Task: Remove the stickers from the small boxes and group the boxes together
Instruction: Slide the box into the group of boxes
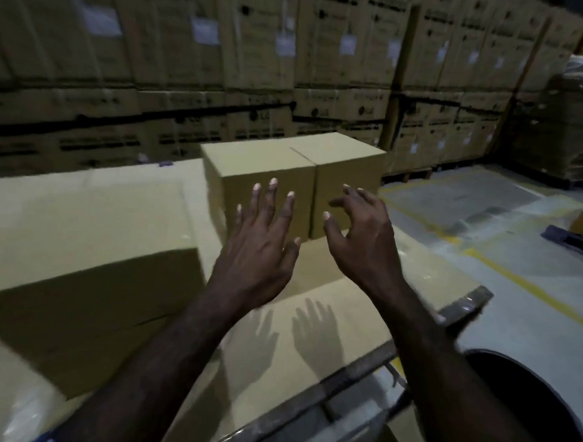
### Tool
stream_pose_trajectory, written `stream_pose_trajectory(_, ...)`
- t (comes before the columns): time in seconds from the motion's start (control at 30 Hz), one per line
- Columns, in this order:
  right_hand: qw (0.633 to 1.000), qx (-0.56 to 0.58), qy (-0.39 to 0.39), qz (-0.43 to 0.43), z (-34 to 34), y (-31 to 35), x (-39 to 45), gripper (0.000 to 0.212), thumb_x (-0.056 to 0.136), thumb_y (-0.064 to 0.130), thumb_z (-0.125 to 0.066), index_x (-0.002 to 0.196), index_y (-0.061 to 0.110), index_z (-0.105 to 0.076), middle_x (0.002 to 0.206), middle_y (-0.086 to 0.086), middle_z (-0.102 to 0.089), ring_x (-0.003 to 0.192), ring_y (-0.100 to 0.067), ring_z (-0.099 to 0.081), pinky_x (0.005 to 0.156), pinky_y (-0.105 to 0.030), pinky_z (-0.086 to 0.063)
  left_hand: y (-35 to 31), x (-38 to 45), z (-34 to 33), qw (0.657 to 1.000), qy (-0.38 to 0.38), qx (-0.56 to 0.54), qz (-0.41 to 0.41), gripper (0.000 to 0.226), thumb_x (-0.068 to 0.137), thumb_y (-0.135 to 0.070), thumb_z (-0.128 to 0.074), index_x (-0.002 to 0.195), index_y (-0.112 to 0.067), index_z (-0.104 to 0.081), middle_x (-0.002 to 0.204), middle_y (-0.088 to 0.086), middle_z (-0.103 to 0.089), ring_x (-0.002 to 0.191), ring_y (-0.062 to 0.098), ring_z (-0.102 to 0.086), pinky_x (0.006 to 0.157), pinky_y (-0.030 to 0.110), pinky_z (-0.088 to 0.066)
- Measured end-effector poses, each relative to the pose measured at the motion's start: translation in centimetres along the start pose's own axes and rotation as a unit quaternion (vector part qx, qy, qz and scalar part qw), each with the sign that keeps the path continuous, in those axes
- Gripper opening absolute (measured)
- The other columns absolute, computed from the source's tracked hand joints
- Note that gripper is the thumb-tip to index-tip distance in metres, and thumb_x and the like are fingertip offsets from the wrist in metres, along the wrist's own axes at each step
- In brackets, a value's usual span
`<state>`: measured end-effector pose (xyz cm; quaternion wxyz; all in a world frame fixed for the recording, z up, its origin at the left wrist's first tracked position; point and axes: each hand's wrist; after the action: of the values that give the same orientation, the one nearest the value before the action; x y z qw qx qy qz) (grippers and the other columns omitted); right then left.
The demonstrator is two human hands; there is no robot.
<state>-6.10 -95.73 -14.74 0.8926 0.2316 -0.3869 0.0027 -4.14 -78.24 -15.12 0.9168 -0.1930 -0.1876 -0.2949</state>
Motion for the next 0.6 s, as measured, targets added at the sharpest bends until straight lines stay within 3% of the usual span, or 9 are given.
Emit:
stream_pose_trajectory(0.3, 0.990, 0.069, 0.114, 0.037, -9.1, 13.8, -0.2, 0.034, 0.095, 0.031, -0.055, 0.124, 0.015, -0.060, 0.145, -0.005, -0.048, 0.139, -0.021, -0.032, 0.110, -0.047, -0.037, 13.0, -7.8, 7.8, 0.990, -0.034, 0.054, 0.128, 0.066, 0.100, -0.046, -0.032, 0.152, -0.027, 0.005, 0.157, -0.002, 0.025, 0.144, 0.016, 0.025, 0.119, 0.041, 0.005)
stream_pose_trajectory(0.47, 0.976, 0.127, 0.178, 0.020, -12.8, 16.6, -0.9, 0.035, 0.097, 0.039, -0.052, 0.124, 0.018, -0.058, 0.138, -0.004, -0.052, 0.132, -0.022, -0.041, 0.101, -0.048, -0.045, 17.8, -10.2, 9.1, 0.971, -0.016, 0.098, 0.217, 0.074, 0.088, -0.059, -0.013, 0.153, -0.029, 0.004, 0.156, -0.001, 0.025, 0.145, 0.019, 0.022, 0.120, 0.045, 0.003)
stream_pose_trajectory(0.6, 0.968, 0.144, 0.205, 0.000, -15.0, 16.7, -1.1, 0.041, 0.096, 0.047, -0.051, 0.126, 0.020, -0.055, 0.133, -0.002, -0.055, 0.125, -0.021, -0.047, 0.097, -0.046, -0.049, 20.7, -11.4, 9.6, 0.950, 0.024, 0.139, 0.280, 0.071, 0.093, -0.066, -0.011, 0.154, -0.029, -0.010, 0.161, 0.004, 0.013, 0.147, 0.024, 0.016, 0.119, 0.050, 0.001)
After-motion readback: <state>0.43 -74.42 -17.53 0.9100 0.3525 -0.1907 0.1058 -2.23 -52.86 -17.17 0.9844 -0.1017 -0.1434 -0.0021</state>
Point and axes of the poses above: each hand's wrist, its own x-axis towards the middle knuckle, its own z-axis out of the back of the hand, y = z × x
